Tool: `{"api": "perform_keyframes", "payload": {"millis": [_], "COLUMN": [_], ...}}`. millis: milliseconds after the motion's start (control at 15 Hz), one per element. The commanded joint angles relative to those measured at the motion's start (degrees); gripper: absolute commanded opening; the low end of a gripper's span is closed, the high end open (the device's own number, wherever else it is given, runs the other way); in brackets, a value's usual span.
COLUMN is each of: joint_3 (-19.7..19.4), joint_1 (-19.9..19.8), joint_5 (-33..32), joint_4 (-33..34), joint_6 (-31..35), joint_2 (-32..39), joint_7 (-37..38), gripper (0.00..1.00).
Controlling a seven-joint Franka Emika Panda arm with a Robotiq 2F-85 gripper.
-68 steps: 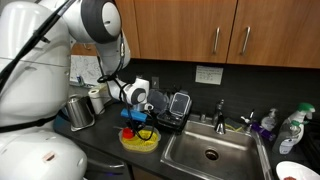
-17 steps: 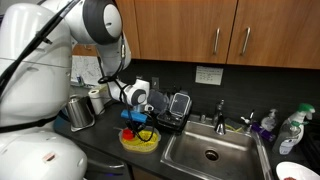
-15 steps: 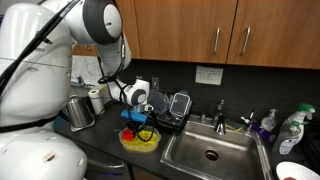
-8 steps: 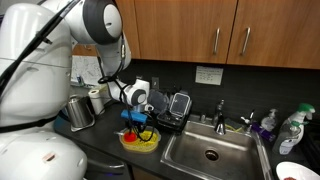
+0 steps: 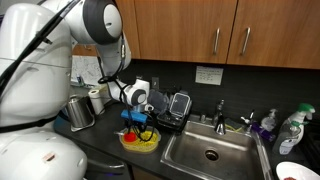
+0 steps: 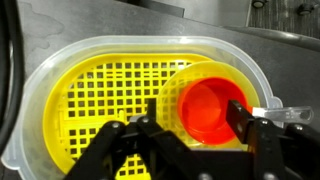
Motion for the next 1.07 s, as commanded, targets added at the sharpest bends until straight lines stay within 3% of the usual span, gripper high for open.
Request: {"api": "perform_keyframes", "payload": {"millis": [0,533,600,800,1000], "joint_3": [-0.15,-0.15,-0.15,0.30,0.66], "joint_1": [0.17,0.17,0.17,-0.05,-0.01], "joint_5": [0.06,0.06,0.06,0.84,1.69], "joint_4": [0.17,0.17,0.17,-1.84,-4.81], "joint_6": [-0.18,-0.18,-0.18,2.97,5.11], "joint_2": [0.05,0.05,0.05,-1.05,-2.38], "joint_7": [-0.03,-0.03,-0.03,-0.33,0.90], "gripper": [0.74,0.74,0.93,1.00,1.00]}}
